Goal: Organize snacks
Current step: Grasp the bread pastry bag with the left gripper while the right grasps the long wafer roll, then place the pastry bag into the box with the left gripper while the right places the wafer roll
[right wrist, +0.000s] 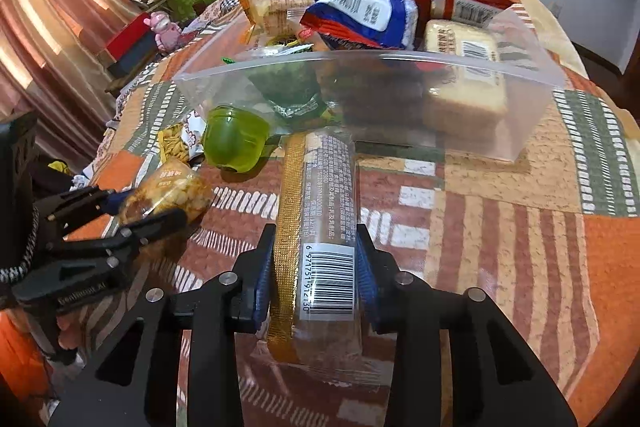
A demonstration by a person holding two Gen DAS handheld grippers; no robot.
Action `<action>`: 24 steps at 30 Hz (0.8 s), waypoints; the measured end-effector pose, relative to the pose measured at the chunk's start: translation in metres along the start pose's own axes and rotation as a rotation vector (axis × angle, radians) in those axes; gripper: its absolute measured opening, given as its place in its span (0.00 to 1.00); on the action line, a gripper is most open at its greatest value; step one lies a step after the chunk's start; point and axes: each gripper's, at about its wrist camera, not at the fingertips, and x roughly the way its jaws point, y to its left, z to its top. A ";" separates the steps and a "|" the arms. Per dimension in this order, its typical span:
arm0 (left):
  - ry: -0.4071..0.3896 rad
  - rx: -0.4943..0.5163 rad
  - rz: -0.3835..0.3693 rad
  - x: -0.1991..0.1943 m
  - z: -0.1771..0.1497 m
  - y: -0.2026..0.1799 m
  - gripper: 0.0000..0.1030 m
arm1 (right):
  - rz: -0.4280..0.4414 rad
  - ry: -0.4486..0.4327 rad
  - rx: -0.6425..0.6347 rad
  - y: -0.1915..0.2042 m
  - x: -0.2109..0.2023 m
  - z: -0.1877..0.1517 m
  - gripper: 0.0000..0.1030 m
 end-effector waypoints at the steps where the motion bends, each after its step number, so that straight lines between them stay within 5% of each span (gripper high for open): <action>1: -0.008 0.000 -0.002 -0.003 0.001 0.000 0.43 | 0.000 -0.006 0.000 -0.001 -0.004 -0.002 0.33; 24: -0.207 0.003 -0.023 -0.048 0.073 -0.017 0.43 | -0.051 -0.209 0.016 -0.014 -0.056 0.029 0.33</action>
